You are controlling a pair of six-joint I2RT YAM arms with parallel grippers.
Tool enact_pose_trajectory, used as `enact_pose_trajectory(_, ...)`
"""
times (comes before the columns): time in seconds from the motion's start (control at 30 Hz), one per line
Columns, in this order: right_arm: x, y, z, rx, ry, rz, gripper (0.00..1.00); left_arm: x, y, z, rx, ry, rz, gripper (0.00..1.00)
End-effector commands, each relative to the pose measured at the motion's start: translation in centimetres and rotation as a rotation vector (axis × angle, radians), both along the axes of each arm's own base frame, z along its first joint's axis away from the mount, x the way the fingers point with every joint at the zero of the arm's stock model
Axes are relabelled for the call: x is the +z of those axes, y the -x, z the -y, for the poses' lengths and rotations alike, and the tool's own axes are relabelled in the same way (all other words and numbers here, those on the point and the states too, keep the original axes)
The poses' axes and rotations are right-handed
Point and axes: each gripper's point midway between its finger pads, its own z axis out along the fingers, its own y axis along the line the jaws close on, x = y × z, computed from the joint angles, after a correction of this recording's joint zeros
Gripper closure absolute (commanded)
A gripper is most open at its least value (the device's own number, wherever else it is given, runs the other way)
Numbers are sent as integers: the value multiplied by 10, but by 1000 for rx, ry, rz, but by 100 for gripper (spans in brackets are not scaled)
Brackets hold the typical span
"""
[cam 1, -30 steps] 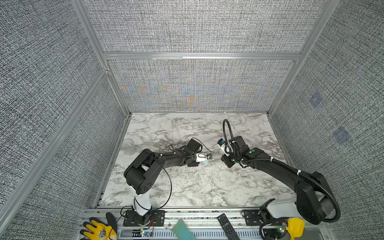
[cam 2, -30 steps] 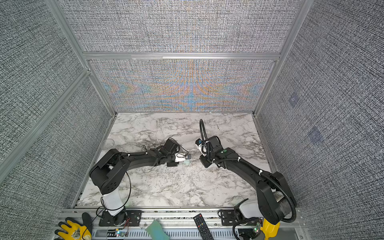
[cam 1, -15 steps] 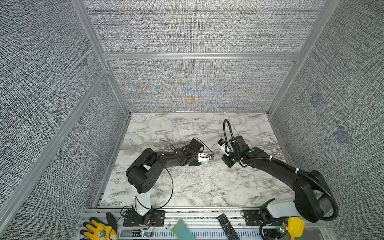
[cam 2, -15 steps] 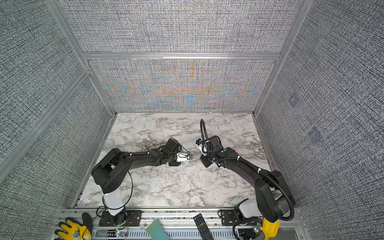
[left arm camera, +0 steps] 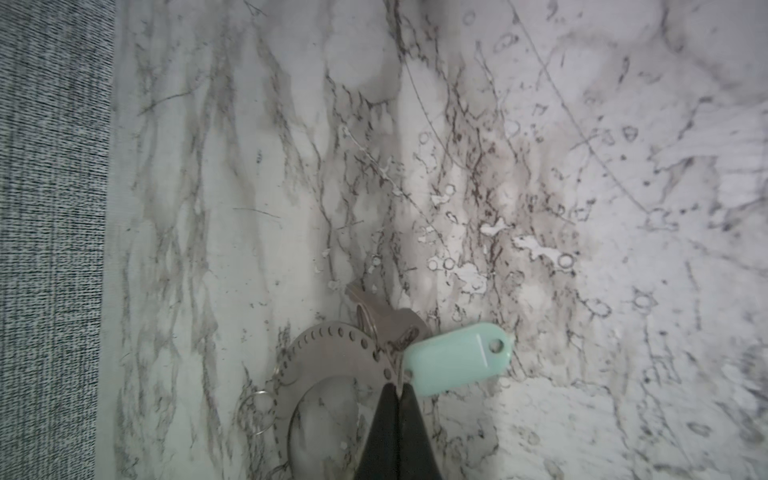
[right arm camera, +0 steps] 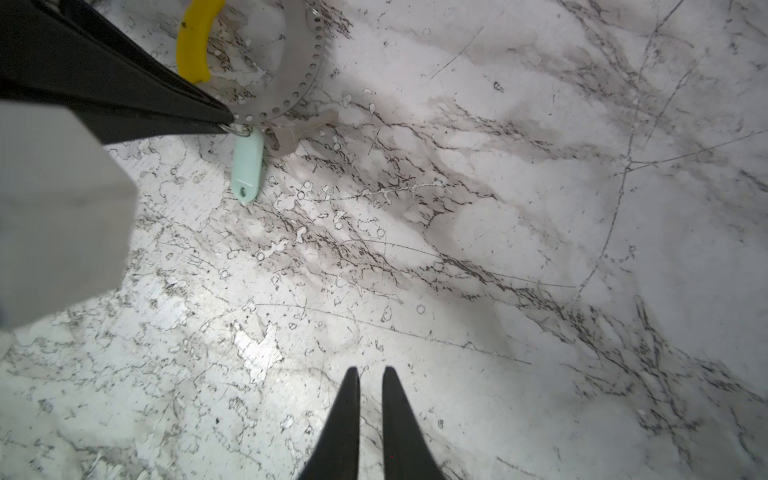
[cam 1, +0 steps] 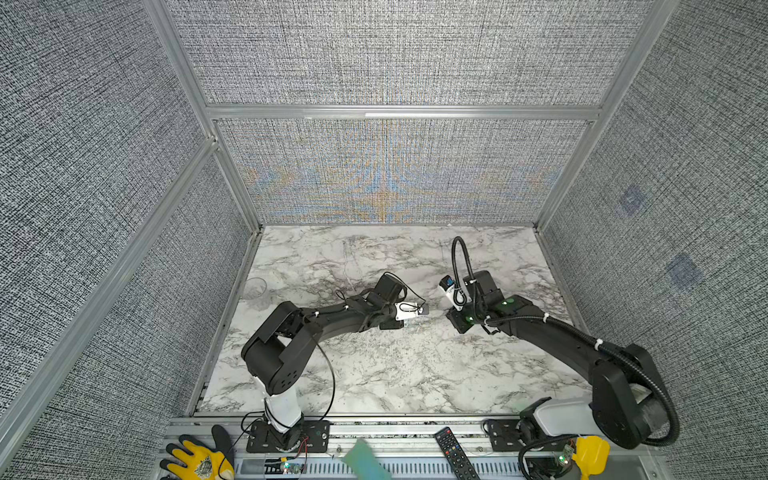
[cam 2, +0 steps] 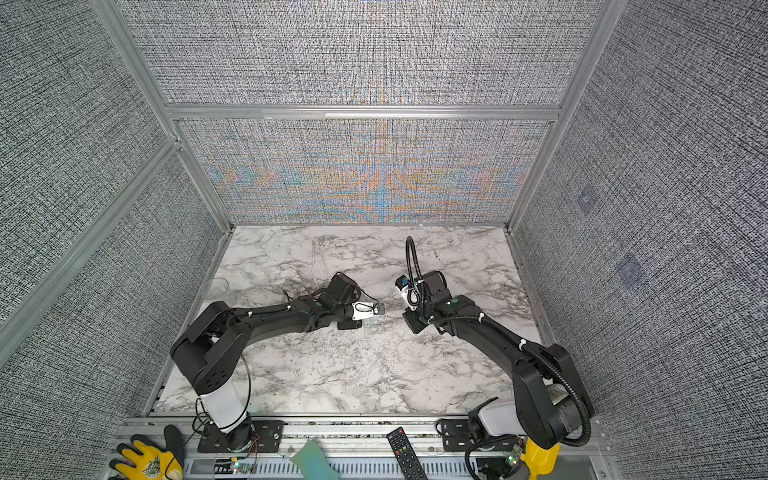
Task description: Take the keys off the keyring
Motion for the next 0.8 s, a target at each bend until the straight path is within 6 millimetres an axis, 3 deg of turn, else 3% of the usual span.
enact_pose_trajectory(0.0, 18, -5, -9, 34, -60, 79, 84, 22, 6, 2, 32, 84, -41, 100)
enact_pose_trajectory(0.17, 53, -2, -23, 134, -168, 232, 82, 66, 14, 5, 36, 224, -63, 100)
enact_pose_trajectory(0.4, 88, 14, -42, 296, -292, 406, 77, 123, 32, 4, -20, 381, -129, 100)
enact_pose_trajectory(0.57, 96, 27, -56, 374, -379, 397, 70, 154, 53, 2, -75, 484, -191, 100)
enact_pose_trajectory(0.77, 100, 28, -66, 398, -422, 385, 62, 176, 70, 3, -114, 590, -240, 100)
